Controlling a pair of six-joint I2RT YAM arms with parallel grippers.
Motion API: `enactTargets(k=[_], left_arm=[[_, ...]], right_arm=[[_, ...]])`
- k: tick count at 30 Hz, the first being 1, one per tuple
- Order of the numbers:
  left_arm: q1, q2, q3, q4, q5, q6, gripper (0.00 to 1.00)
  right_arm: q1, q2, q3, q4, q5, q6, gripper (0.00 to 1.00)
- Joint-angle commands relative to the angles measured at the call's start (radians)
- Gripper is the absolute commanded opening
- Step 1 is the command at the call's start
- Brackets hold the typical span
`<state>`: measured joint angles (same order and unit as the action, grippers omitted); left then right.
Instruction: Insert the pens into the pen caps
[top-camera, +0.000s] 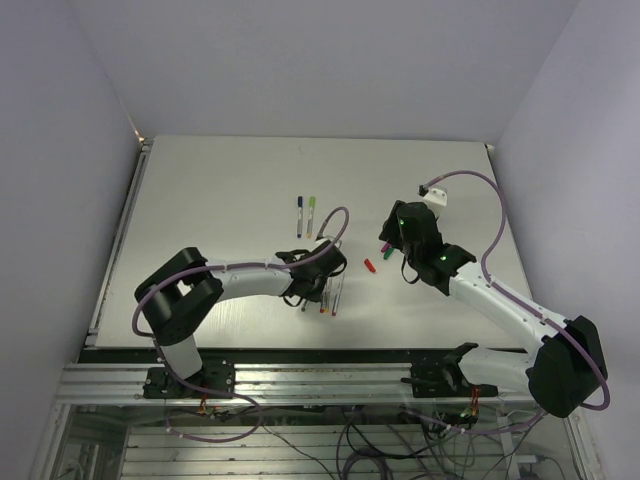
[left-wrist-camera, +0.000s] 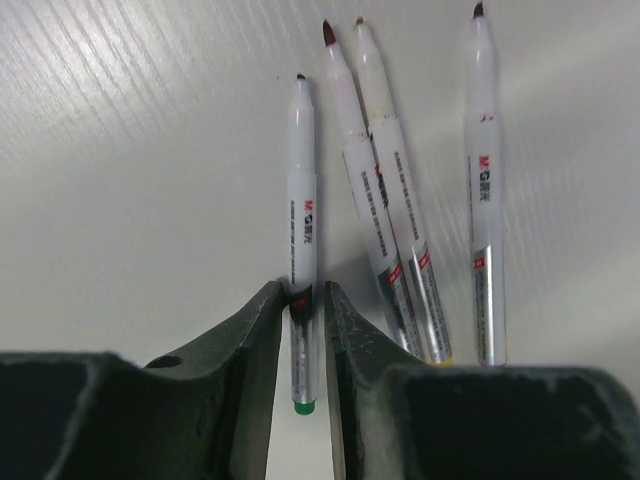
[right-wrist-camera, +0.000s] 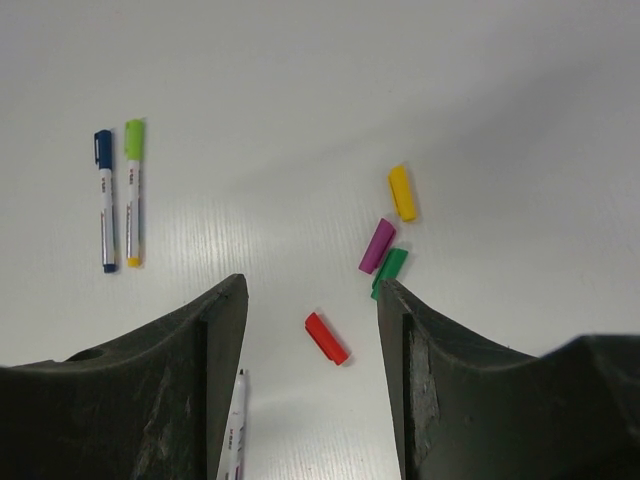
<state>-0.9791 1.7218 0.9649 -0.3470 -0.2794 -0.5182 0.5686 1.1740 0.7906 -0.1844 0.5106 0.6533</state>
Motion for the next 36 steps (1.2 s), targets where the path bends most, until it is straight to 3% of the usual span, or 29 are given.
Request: enactTargets(k=[1,8,13,22,28,36], left_arm=[[-0.004,0.091,0.001,-0.088,-0.036,-0.032,0.34],[-0.005,0.108,0.015,-0.1,-0.042,-0.045,0.29],[-0.004,0.105,0.011,-0.116,-0.027,-0.038,0.08],[0.012,0.03,0.003,-0.112,-0.063,-0.028,0.07],[0.047,-0.043,0.062,-0.109,-0.107,0.02,0.07],[0.057,-0.087,0.166,-0.111,-0.149,0.051,0.07]], right_arm=[[-0.009,-0.01,0.002,0.008,0.013,-0.009,0.54],[-0.013,-0.024,-0.005,-0.005,0.016,-0.005,0.54],[-0.021,-0.03,-0.006,-0.007,0.015,-0.009,0.54],[-0.069,0.017,0.027,-0.115,0.013,0.038,0.5],[-0.128,0.099,0.049,-0.185,-0.069,0.047,0.29],[-0.129,0.193,0.048,-0.176,-0.163,0.041,0.32]])
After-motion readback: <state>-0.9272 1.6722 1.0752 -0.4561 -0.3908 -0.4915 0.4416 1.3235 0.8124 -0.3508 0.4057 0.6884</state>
